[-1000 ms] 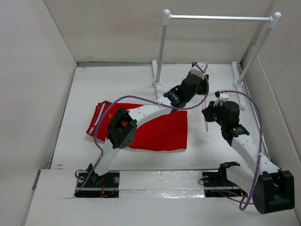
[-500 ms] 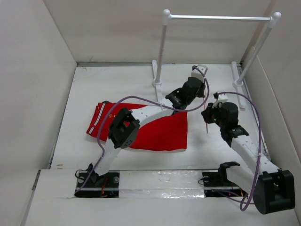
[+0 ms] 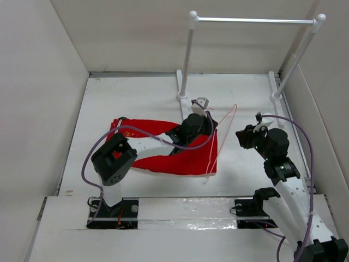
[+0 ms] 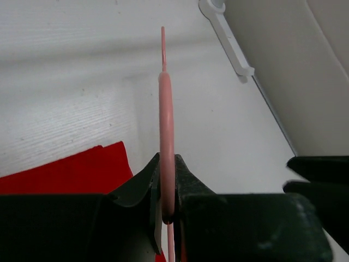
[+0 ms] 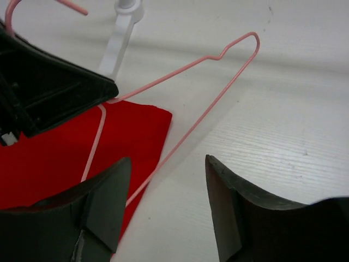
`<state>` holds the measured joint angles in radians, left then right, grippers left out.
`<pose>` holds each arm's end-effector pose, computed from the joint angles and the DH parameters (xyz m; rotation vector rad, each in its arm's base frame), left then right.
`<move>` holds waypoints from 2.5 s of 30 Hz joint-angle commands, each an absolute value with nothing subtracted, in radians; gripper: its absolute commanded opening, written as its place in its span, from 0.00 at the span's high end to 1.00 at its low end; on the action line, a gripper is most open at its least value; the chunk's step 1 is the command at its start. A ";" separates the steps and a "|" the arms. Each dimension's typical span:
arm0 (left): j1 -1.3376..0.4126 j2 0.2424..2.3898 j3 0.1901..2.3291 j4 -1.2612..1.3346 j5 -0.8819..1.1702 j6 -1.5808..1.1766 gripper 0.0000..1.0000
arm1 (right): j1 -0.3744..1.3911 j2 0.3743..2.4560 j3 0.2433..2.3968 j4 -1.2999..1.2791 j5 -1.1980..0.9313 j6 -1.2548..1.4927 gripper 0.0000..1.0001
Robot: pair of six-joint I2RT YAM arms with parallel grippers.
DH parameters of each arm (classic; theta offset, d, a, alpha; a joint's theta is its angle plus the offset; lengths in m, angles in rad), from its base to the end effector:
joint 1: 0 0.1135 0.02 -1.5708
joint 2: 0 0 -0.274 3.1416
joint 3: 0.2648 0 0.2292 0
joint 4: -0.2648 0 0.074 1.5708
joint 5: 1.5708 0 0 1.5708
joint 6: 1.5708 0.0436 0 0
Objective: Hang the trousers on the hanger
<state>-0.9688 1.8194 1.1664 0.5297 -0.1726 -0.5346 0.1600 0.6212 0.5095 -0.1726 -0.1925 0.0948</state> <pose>0.2415 -0.3383 0.2779 0.2513 1.7727 -0.9645 0.1328 0.0299 0.2752 -0.1951 1.8544 0.3552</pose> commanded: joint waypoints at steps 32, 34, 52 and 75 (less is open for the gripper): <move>-1.005 1.848 0.873 0.853 -0.428 -0.836 1.00 | 0.397 1.267 0.342 0.340 -0.233 0.262 0.51; -1.005 1.861 0.874 0.859 -0.431 -0.813 1.00 | 0.397 1.295 0.350 0.357 -0.244 0.262 0.52; -0.940 1.783 0.785 0.865 -0.429 -0.669 1.00 | 0.238 0.895 0.406 0.091 -0.153 0.190 1.00; -0.834 1.477 0.574 0.741 -0.426 -0.516 1.00 | -0.048 0.831 0.440 0.023 -0.250 0.146 1.00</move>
<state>-0.8459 1.5150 0.5816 0.7963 -0.4343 -0.6052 -0.0311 0.8303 0.3981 -0.0547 -0.2584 0.1539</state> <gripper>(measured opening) 0.043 0.017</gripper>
